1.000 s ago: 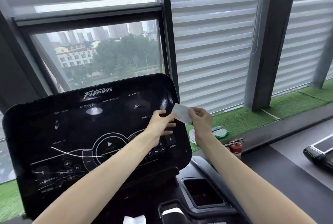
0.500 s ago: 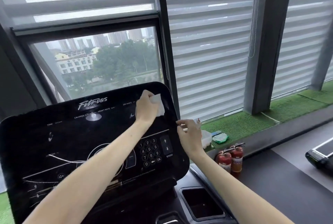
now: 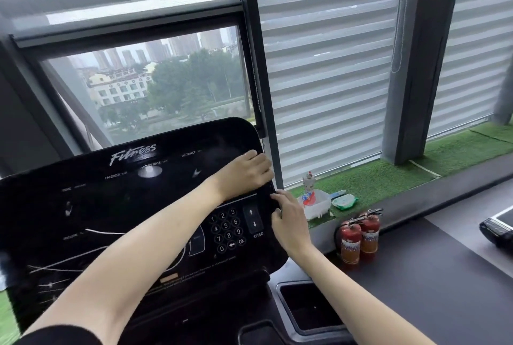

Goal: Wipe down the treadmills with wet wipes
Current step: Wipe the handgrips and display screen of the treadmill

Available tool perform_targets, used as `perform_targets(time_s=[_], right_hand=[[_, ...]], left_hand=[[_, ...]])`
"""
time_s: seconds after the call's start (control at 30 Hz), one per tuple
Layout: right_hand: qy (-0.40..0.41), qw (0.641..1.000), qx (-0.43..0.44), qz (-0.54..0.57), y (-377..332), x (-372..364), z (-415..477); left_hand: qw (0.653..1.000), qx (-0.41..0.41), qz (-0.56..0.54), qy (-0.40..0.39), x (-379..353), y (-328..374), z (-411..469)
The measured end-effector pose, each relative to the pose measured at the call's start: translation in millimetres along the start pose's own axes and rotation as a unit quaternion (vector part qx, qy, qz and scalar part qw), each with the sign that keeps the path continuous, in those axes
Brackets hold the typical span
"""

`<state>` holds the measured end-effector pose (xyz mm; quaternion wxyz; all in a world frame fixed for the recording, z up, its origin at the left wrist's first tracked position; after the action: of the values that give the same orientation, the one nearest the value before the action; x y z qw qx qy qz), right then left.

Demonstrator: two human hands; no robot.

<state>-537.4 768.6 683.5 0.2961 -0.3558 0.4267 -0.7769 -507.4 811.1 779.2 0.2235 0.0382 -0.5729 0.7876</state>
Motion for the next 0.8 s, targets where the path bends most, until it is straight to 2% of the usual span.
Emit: perform_targets(time_s=[0.03, 0.07, 0.17, 0.2, 0.27, 0.37, 0.4, 0.43, 0.57, 0.6, 0.63, 0.73, 0.77, 0.8], right_hand=[[-0.003, 1.000, -0.003, 0.004, 0.8, -0.3, -0.7], [-0.007, 1.000, -0.004, 0.009, 1.5, -1.1, -1.2], [-0.020, 1.000, -0.001, 0.011, 2.2, -2.7, -3.5], [-0.023, 1.000, -0.001, 0.011, 2.4, -2.6, -3.7], [-0.026, 1.000, 0.000, 0.012, 3.3, -2.6, -4.9], [-0.030, 1.000, 0.003, 0.001, 7.8, -2.0, -11.9], [-0.032, 0.999, 0.004, -0.010, 10.0, -1.8, -15.0], [-0.035, 0.999, 0.006, -0.021, 12.2, -1.6, -18.0], [-0.046, 0.998, 0.004, -0.029, 17.9, -6.0, -25.4], [-0.047, 0.998, 0.003, -0.029, 18.5, -7.5, -26.9], [-0.046, 0.999, 0.002, -0.029, 19.6, -8.5, -28.6], [-0.025, 0.999, -0.007, -0.028, 24.8, -5.2, -33.8], [-0.019, 0.999, -0.007, -0.027, 25.6, -3.2, -35.7], [-0.017, 1.000, -0.006, -0.024, 26.5, -2.0, -37.4]], left_hand=[[0.999, -0.027, 0.026, 0.006, 0.2, -0.2, -1.5], [0.999, -0.011, 0.040, -0.002, -2.7, -11.5, -1.1], [0.989, 0.145, 0.021, -0.028, -8.0, -60.3, 4.1], [0.986, 0.167, 0.001, -0.028, -6.7, -61.0, 2.5], [0.993, 0.114, -0.032, -0.009, -5.0, -26.4, -2.2], [0.997, -0.070, -0.031, -0.012, -0.7, 45.0, -20.5], [0.996, -0.084, -0.036, -0.010, 0.9, 46.6, -22.2], [0.997, -0.059, -0.046, -0.011, -0.1, 36.3, -19.6], [0.976, 0.175, -0.125, -0.046, -4.6, -31.1, -13.8], [0.976, 0.180, -0.115, -0.053, -2.1, -26.6, -14.0], [0.983, 0.141, -0.092, -0.065, -1.9, -8.0, -14.3], [0.992, -0.066, -0.085, -0.070, 12.7, 70.7, -26.7], [0.990, -0.094, -0.089, -0.061, 16.7, 77.6, -29.9], [0.991, -0.084, -0.086, -0.052, 18.7, 70.4, -28.4]])
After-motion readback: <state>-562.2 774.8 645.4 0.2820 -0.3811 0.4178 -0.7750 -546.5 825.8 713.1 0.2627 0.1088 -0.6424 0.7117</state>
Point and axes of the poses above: each hand's wrist, its own z-axis towards the middle knuckle, its own x-axis out of the back of the hand, y = z × x, the point moved 10 cm from there along z, towards the middle knuckle, and after that the axes turned 14 degrees about z, right-handed, at the moved point
